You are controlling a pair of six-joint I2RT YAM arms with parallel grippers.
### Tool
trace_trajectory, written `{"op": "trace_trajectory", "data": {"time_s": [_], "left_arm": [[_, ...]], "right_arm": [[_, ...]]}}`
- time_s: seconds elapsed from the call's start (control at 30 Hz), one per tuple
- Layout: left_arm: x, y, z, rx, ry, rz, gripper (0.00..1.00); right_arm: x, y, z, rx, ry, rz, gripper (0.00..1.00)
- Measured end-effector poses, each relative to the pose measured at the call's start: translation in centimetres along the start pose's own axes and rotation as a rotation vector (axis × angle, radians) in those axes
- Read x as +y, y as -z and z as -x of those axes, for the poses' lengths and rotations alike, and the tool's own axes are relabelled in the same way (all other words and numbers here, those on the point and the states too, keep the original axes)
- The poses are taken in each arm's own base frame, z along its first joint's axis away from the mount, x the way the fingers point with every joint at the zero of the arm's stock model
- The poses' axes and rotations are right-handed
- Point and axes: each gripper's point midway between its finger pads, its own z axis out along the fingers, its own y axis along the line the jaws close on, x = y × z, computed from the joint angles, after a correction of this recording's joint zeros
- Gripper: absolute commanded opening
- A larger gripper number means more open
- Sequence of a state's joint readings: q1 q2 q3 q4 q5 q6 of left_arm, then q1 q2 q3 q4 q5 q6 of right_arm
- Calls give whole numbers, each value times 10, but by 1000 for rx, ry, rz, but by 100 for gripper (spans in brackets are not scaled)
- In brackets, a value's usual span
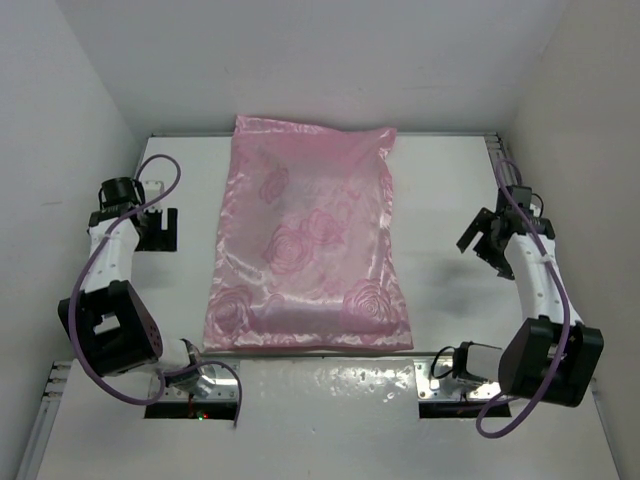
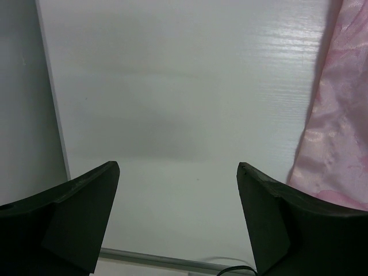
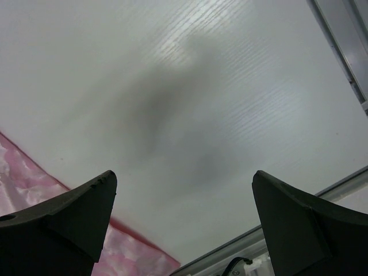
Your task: Put the pillow into the pillowcase
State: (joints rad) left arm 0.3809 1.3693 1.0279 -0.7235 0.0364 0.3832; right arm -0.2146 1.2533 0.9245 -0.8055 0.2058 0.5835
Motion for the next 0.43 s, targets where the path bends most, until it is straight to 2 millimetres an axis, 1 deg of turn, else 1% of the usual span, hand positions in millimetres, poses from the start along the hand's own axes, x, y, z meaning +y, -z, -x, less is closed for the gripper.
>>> {"op": "trace_trajectory", "data": {"time_s": [0.27,0.43], "left_arm": [[1,2,2,-4,5,2,82],[7,11,19,-44,6,17,82]], "right_arm": [[-10,15,12,-93,-26,5,99],[-11,14,11,-100,-22,6,99]]}}
